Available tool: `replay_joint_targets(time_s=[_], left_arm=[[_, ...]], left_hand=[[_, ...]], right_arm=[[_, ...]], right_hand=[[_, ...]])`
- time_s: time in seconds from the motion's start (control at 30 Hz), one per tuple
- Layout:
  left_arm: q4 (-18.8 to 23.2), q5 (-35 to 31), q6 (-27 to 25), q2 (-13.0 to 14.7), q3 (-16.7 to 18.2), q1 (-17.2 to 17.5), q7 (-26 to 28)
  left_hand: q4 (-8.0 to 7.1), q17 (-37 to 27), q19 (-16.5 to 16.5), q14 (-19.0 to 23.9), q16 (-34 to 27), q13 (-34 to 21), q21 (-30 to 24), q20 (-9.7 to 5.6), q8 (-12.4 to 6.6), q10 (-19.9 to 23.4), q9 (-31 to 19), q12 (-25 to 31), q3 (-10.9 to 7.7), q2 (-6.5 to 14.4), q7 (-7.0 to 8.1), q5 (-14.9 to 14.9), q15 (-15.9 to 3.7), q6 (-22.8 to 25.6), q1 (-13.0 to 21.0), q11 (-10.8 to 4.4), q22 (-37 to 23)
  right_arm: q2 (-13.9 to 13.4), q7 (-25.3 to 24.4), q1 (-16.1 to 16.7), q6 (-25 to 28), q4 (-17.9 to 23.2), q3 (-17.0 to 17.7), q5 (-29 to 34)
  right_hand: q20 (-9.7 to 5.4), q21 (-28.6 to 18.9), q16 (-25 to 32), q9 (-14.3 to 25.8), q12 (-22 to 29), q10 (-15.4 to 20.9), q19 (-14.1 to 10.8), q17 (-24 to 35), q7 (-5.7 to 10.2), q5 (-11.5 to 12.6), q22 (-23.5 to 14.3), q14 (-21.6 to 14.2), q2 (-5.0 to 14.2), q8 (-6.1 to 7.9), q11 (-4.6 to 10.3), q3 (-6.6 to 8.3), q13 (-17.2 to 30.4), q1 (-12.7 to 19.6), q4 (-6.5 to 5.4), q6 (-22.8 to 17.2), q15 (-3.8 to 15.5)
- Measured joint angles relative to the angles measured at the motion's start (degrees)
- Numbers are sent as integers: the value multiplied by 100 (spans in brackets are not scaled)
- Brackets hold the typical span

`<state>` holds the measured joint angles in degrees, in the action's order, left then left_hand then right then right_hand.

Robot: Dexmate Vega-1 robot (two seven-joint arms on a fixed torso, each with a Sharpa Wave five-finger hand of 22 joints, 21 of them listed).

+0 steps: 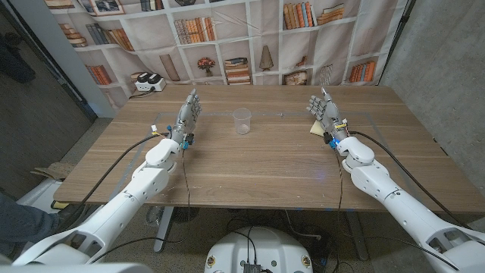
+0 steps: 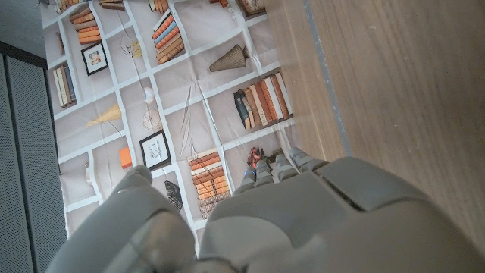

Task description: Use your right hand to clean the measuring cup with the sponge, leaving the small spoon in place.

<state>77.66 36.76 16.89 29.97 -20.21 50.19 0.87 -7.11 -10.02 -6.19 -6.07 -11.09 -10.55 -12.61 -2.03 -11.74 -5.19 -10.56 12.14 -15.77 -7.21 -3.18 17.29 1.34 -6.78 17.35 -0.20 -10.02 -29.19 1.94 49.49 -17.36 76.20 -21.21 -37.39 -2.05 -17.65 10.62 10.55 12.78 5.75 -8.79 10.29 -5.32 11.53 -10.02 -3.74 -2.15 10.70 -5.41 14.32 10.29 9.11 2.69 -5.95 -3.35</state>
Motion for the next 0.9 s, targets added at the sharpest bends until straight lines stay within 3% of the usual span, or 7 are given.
replay_joint_targets(time_s=[0.67, 0.9], left_arm=[[728, -224, -94, 350, 109, 343, 310], [870, -282, -199, 461, 118, 378, 322]], left_hand=[[126, 0, 87, 220, 0, 1, 0, -21, -57, 230, 1, 43, -126, 173, -9, 43, -32, 219, 355, -3, 1], [167, 0, 109, 281, 0, 1, 0, 1, -79, 312, 1, 43, -117, 204, 10, 43, -31, 321, 386, -19, 1]], right_arm=[[-110, -498, 445, -320, 551, 62, 377], [-137, -690, 539, -443, 629, 120, 544]], right_hand=[[-19, 0, 20, -1, 44, 177, -22, -1, 36, 0, -27, -24, 53, 34, -6, 24, -1, 98, 24, -119, 24], [-16, 28, 62, -2, 88, 403, -191, -16, 156, 0, -27, -229, 83, 97, 76, 48, -1, 174, 82, -281, 121]])
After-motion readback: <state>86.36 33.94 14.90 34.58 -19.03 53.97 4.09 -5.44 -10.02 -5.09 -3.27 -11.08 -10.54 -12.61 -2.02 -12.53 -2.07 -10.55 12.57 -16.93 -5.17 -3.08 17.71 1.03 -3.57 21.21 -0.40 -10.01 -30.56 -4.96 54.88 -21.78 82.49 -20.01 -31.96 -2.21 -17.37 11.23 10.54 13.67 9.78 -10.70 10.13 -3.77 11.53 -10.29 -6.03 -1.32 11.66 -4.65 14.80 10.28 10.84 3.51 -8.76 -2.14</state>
